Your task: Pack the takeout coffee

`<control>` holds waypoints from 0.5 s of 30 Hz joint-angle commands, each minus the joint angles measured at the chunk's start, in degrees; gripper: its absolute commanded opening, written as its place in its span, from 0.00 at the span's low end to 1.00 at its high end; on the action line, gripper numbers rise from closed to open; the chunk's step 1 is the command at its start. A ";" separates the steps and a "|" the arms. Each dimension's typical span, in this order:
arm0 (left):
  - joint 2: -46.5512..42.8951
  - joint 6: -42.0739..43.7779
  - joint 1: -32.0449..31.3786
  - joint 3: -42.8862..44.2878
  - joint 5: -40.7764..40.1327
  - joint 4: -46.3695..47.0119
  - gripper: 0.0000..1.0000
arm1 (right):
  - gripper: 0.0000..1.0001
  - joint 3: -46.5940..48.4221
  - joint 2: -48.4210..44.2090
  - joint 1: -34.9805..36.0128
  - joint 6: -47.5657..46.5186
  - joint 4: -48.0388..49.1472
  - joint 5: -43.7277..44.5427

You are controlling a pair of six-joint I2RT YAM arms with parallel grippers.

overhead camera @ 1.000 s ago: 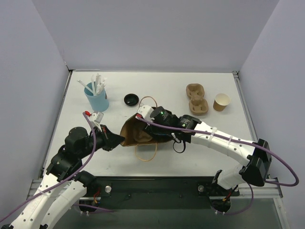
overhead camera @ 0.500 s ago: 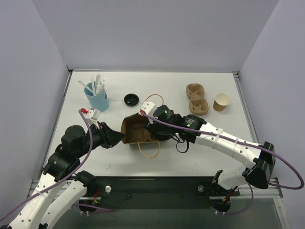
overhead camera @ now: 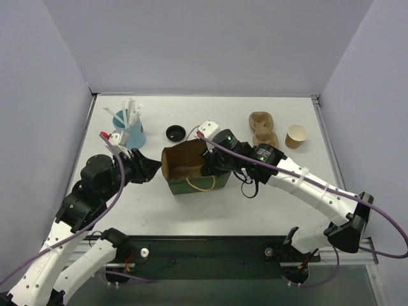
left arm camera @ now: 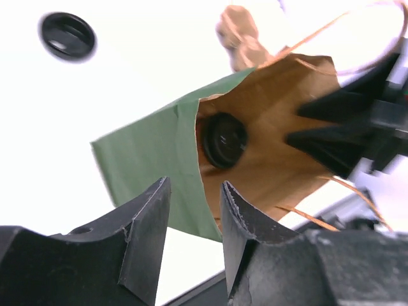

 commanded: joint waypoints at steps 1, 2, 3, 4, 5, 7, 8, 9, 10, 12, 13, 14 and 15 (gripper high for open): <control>5.37 5.56 0.10 6.97 -9.75 -4.38 0.46 | 0.42 4.88 0.14 -1.28 1.17 -5.46 4.54; 6.17 5.92 0.10 8.55 -12.55 -5.18 0.47 | 0.42 5.49 0.32 -1.45 1.26 -5.81 4.81; 6.96 6.44 0.19 9.17 -13.28 -5.45 0.47 | 0.42 6.02 0.58 -1.45 1.08 -6.17 4.81; 8.36 7.84 0.27 9.79 -13.89 -5.80 0.47 | 0.42 7.16 0.67 -1.45 0.82 -6.43 4.72; 8.98 8.29 0.27 10.49 -14.60 -5.97 0.47 | 0.42 7.78 0.76 -1.45 0.64 -6.43 4.29; 10.48 8.38 0.54 12.16 -17.76 -6.94 0.47 | 0.42 9.45 1.02 -1.45 0.64 -6.61 2.88; 10.75 8.29 0.80 12.52 -18.46 -6.94 0.49 | 0.42 11.28 1.28 -1.45 0.73 -6.78 2.62; 11.01 8.82 0.98 13.22 -19.17 -6.77 0.50 | 0.42 12.61 1.37 -1.45 0.90 -6.96 2.00; 11.45 8.91 0.98 13.57 -19.52 -6.42 0.50 | 0.42 13.49 1.46 -1.45 1.08 -7.40 1.91; 11.71 9.00 1.24 14.36 -19.70 -5.63 0.51 | 0.42 16.30 1.90 -1.45 1.26 -7.84 1.65; 11.89 8.91 1.24 14.54 -19.44 -5.36 0.51 | 0.42 17.09 1.81 -1.54 1.34 -8.01 1.56; 11.89 8.82 1.41 14.71 -19.26 -5.27 0.51 | 0.42 17.89 1.99 -1.54 1.34 -8.10 1.56; 11.98 8.73 1.50 14.98 -19.09 -5.27 0.51 | 0.42 18.94 1.73 -1.54 1.34 -8.19 1.56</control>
